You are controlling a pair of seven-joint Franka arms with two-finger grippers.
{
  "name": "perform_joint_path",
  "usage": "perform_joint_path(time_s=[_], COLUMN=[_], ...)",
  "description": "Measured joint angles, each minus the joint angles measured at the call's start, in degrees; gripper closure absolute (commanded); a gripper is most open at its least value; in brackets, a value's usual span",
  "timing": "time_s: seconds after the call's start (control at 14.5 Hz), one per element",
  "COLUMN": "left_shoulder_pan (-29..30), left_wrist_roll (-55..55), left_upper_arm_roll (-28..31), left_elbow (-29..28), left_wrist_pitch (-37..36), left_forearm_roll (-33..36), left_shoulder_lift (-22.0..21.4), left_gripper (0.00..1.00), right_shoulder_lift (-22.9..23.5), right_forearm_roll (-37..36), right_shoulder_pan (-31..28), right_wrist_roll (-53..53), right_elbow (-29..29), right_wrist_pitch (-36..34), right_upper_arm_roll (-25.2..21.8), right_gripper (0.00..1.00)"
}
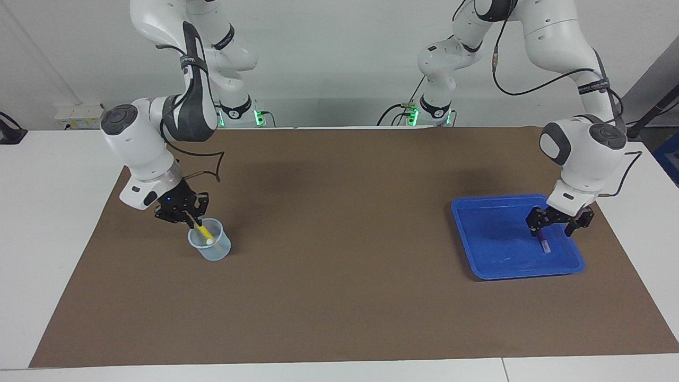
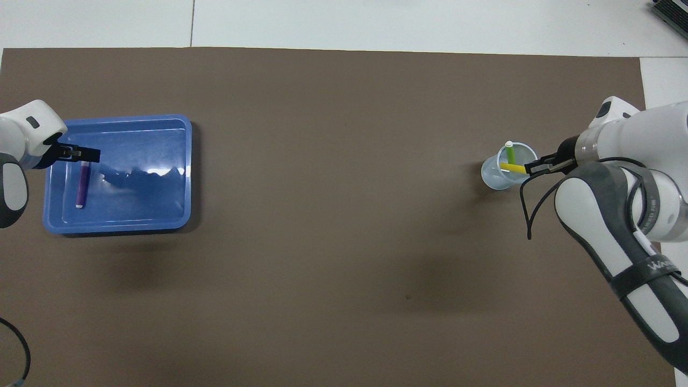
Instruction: Right arm passes pens to left for tray arrangement
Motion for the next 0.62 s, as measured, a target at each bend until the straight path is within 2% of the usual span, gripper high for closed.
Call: perform_joint_path(time_s=[0.48, 0.62], left_shoulder_pan=[-0.11, -0.34], left_wrist_roll=[0.00, -0.17], left_upper_arm_roll=[-0.56, -1.10], left_elbow=[0.00, 0.02], left_wrist_pitch=[-0.08, -0.93], left_forearm_roll=[-0.04, -2.36], left_shoulder_lift=[-0.49, -1.15], left_gripper=[0.05, 0.05], right_shoulder_lift=[-2.09, -2.87], right_forearm_roll=[0.04, 0.04], right_shoulder_pan=[0.18, 0.18], right_wrist_roll=[1.47, 1.50], right_elbow=[3.88, 4.54], right_wrist_pitch=[-7.87, -9.73], right_upper_arm_roll=[0.48, 0.49], right_gripper=[1.00, 1.00])
